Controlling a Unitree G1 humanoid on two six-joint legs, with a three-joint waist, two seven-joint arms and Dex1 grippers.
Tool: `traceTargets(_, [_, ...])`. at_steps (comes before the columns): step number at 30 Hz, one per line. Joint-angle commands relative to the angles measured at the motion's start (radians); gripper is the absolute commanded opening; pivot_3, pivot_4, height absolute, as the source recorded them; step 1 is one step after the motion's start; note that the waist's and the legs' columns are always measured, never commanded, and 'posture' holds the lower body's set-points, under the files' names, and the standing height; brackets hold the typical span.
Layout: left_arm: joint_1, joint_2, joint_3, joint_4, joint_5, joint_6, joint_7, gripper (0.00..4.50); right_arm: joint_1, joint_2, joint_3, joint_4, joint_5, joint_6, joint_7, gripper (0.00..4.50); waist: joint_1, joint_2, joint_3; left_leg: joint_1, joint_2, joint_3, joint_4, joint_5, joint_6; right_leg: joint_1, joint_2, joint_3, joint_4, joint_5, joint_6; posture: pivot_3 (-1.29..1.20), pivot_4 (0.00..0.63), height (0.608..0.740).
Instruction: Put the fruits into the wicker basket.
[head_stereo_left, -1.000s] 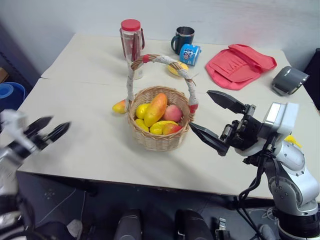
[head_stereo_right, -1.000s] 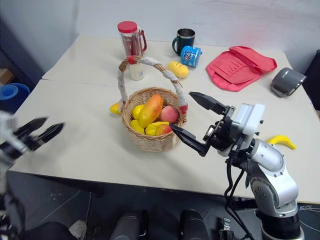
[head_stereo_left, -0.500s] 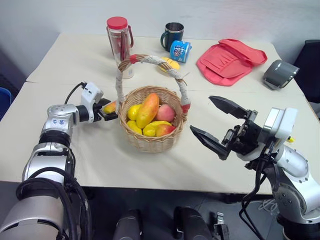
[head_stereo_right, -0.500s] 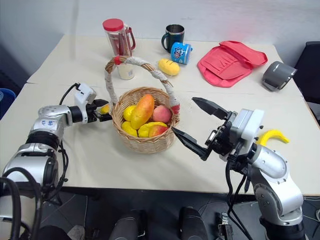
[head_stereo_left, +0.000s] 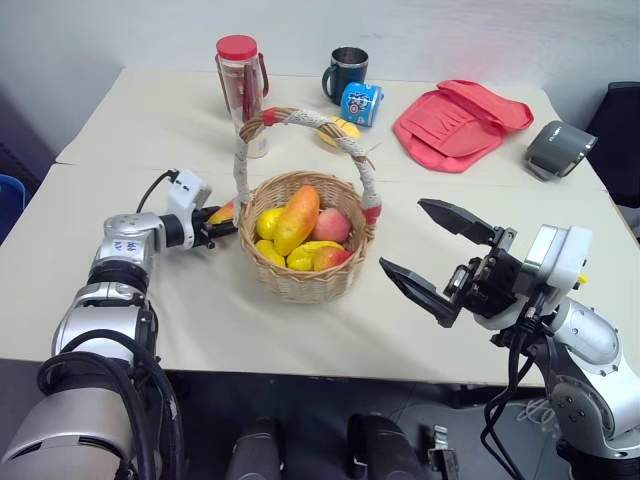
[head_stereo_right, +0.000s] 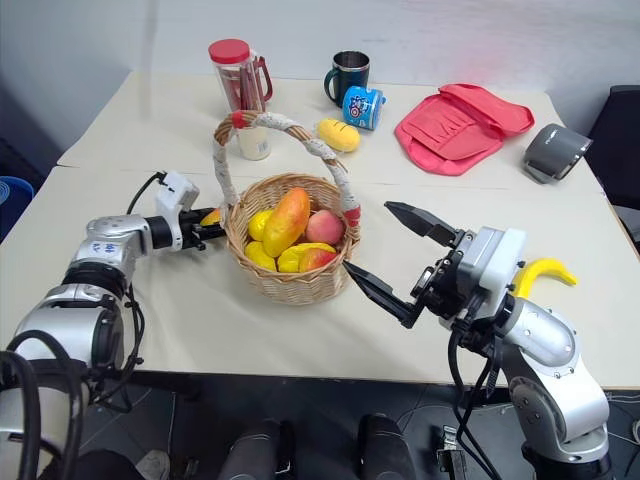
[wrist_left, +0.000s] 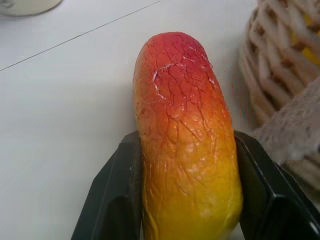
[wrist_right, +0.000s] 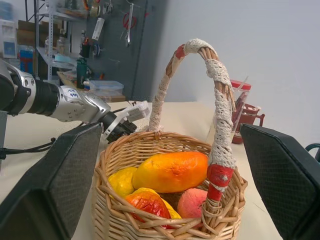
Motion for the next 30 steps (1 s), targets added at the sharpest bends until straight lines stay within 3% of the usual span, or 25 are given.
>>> traceTargets(1, [0.046,0.067,0.094,-0.048,-0.071,-0.036,0.019,1.89,-0.005,-0.015,-0.009,-0.024,0.004,-0.011,0.014,4.50,-0.003,0.000,0.000,0.000,0.000,0.000,0.000,0.000,0.000,0.000,0.000,0.000,0.000,0.000,0.000,0.00,0.150,0.740])
traceTargets(5, [0.154,0.144,0.188,-0.164,-0.149,-0.071,-0.034,1.89,-0.020,-0.015,-0.004,-0.002,0.001,-0.012,0.029,4.50,-0.002,0.000,0.000,0.000,0.001,0.000,0.000,0.000,0.000,0.000,0.000,0.000,0.001,0.000,0.000,0.00,0.150,0.740])
traceTargets(8, [0.320,0.200,0.263,-0.431,-0.250,-0.032,-0.131,1.89,-0.036,-0.016,-0.001,0.027,-0.003,-0.017,0.047,4.50,-0.004,0.000,0.000,0.000,0.001,0.000,0.000,0.000,0.000,0.000,0.000,0.000,0.001,0.000,0.000,0.00,0.150,0.740])
traceTargets(10, [0.447,0.220,0.287,-0.671,-0.340,0.077,-0.205,1.89,-0.046,-0.017,0.000,0.046,-0.005,-0.020,0.060,4.50,-0.005,0.000,0.000,0.000,0.001,0.000,0.000,-0.001,0.000,0.000,-0.001,0.000,0.001,0.000,0.000,0.00,0.150,0.740])
traceTargets(14, [0.790,0.315,0.305,-1.320,-0.546,0.379,-0.280,1.89,-0.074,-0.021,-0.002,0.107,-0.003,-0.039,0.115,4.50,-0.009,0.000,0.001,0.001,0.001,0.000,0.000,-0.002,0.001,0.002,-0.001,0.002,0.001,0.000,0.000,0.00,0.150,0.740])
traceTargets(16, [0.808,0.327,0.287,-1.508,-0.624,0.494,-0.216,1.89,-0.079,-0.026,-0.010,0.133,0.008,-0.039,0.142,4.50,-0.001,0.000,0.001,0.001,0.002,-0.003,0.001,-0.003,0.001,0.002,-0.002,0.003,0.000,0.000,0.000,0.00,0.150,0.740])
traceTargets(20, [0.681,0.260,0.162,-1.640,-0.659,0.632,-0.066,1.89,-0.058,-0.046,-0.021,0.167,0.006,-0.039,0.189,4.50,0.022,0.003,0.001,0.003,-0.001,-0.005,0.002,-0.003,0.003,0.005,-0.002,0.002,-0.002,0.001,0.000,0.00,0.150,0.740])
traceTargets(24, [0.526,0.177,0.014,-1.585,-0.544,0.655,0.044,1.89,-0.050,-0.040,-0.018,0.173,-0.006,-0.045,0.187,4.50,0.024,0.005,0.000,0.004,-0.001,-0.004,0.001,-0.002,0.002,0.005,0.000,0.002,0.000,0.001,0.000,0.00,0.150,0.740])
traceTargets(29, [0.452,0.137,-0.072,-1.507,-0.457,0.641,0.064,1.89,-0.022,-0.032,-0.018,0.146,-0.004,-0.038,0.169,4.50,0.009,0.005,0.000,0.002,0.000,-0.001,0.001,0.000,-0.001,0.001,0.001,0.004,0.000,0.000,-0.001,0.00,0.150,0.740])
traceTargets(30, [0.447,0.134,-0.079,-1.501,-0.452,0.633,0.055,2.24,-0.017,-0.029,-0.017,0.138,0.000,-0.036,0.163,4.50,0.007,0.005,0.000,0.002,0.000,-0.001,0.001,0.000,-0.001,0.001,0.001,0.004,-0.001,0.000,-0.001,0.00,0.150,0.740])
